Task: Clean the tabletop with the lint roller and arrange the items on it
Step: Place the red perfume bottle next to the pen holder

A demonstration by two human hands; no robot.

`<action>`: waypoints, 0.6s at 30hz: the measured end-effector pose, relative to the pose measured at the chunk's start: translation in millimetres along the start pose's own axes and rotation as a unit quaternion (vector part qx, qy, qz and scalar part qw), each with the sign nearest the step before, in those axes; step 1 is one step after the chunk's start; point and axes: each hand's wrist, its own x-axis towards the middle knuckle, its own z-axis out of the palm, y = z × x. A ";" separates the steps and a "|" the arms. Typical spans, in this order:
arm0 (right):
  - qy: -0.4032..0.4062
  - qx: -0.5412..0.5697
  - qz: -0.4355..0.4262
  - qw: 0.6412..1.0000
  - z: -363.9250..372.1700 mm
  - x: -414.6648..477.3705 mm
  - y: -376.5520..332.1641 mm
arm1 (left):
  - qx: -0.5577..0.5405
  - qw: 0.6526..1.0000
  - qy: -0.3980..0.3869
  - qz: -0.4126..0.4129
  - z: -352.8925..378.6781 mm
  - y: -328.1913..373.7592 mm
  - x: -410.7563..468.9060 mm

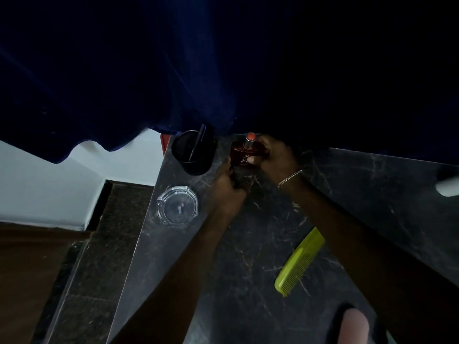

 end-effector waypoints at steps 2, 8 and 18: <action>0.002 -0.002 -0.003 1.000 1.5 0.8 3.5 | -0.004 1.000 0.000 0.002 1.4 -2.6 2.8; -0.002 -0.002 -0.005 1.000 5.0 -0.1 5.0 | -0.005 1.000 0.007 0.011 2.5 -4.4 4.0; -0.003 -0.004 -0.002 1.000 9.8 4.6 8.6 | 0.026 0.999 0.001 0.025 -0.1 -3.3 7.1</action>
